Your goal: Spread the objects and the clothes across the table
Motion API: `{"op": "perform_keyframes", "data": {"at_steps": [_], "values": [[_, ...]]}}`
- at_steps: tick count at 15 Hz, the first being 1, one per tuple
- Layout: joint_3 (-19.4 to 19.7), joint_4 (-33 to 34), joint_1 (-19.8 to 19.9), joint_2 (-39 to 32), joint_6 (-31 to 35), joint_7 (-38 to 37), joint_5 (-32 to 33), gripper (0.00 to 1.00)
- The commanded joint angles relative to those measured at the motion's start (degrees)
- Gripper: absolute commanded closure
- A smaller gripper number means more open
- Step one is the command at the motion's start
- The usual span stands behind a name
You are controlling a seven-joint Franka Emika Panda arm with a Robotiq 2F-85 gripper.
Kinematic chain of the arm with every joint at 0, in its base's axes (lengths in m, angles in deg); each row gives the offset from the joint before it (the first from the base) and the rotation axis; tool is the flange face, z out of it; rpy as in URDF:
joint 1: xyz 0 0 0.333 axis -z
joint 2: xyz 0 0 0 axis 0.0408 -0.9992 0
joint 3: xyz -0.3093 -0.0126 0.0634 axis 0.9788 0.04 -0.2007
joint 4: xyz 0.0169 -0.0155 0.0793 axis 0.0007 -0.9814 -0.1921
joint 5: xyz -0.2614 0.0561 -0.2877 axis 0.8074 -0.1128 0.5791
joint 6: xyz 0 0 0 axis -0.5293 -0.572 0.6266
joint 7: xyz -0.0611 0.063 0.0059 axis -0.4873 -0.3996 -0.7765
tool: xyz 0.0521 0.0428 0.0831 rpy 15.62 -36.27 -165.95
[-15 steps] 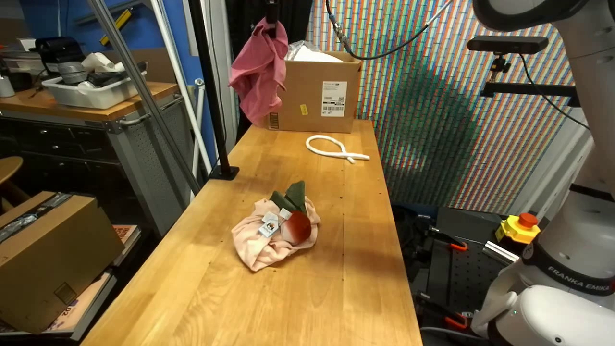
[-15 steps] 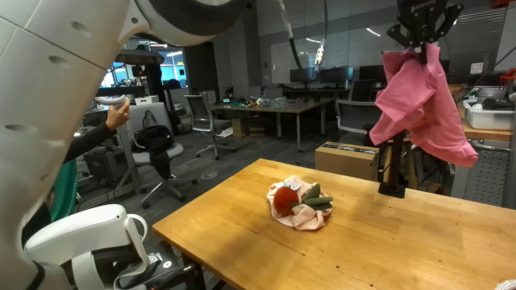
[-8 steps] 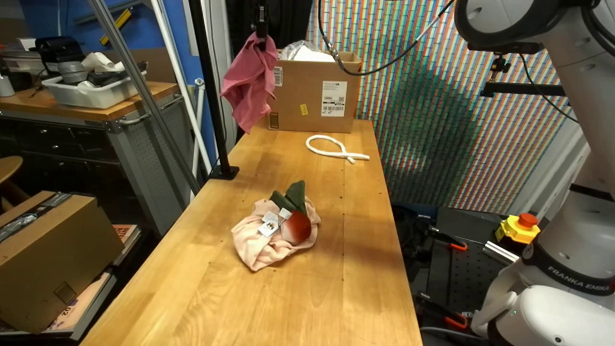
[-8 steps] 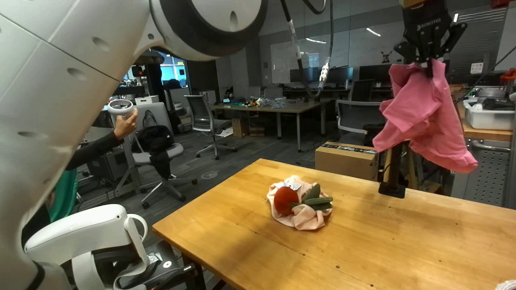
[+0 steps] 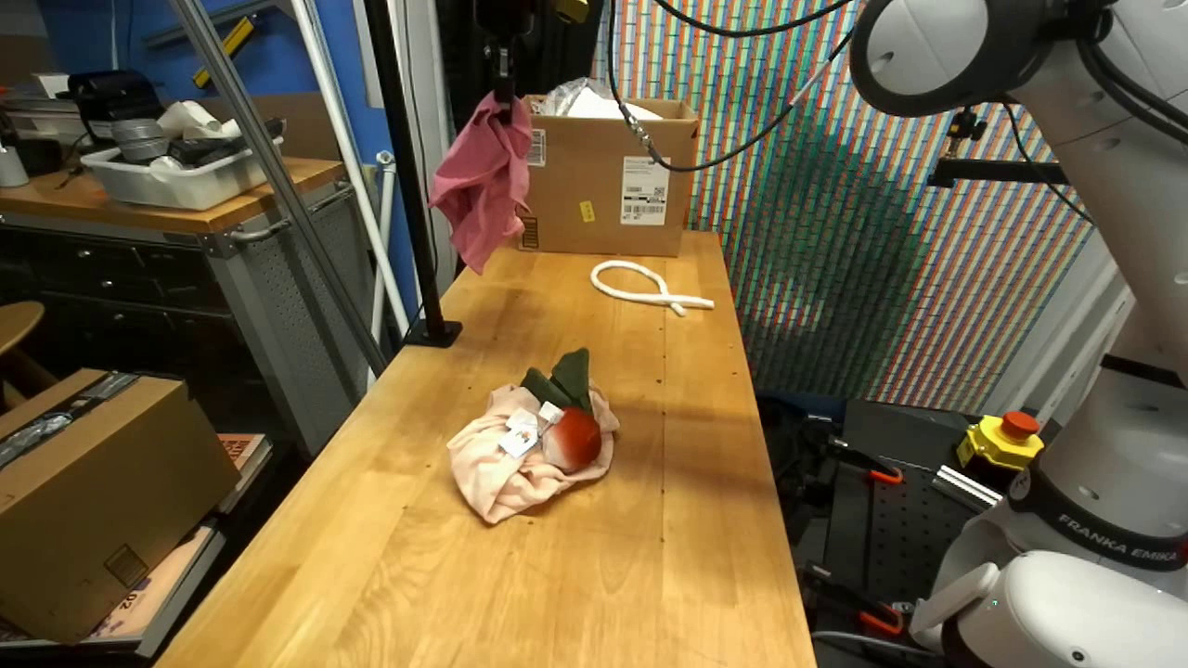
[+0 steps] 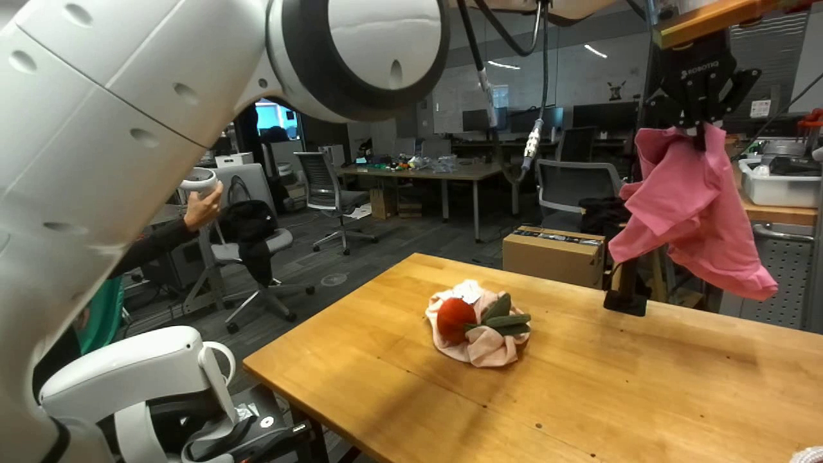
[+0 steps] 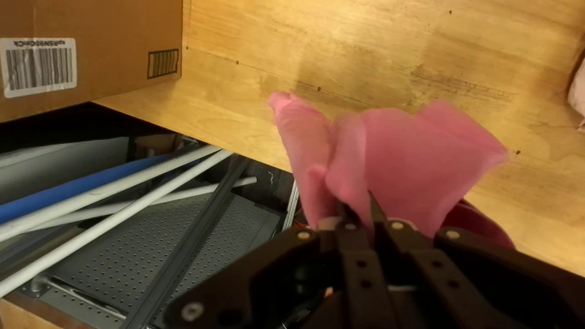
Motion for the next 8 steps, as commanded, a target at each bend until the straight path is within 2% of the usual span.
{"op": "perform_keyframes", "data": {"at_steps": [1,8], "values": [[0.31,4.19,0.14,-2.47,0.65,0.70,0.32,0.99],[0.69,4.78,-0.01,-3.56,0.79,0.44,0.91,0.99]]}}
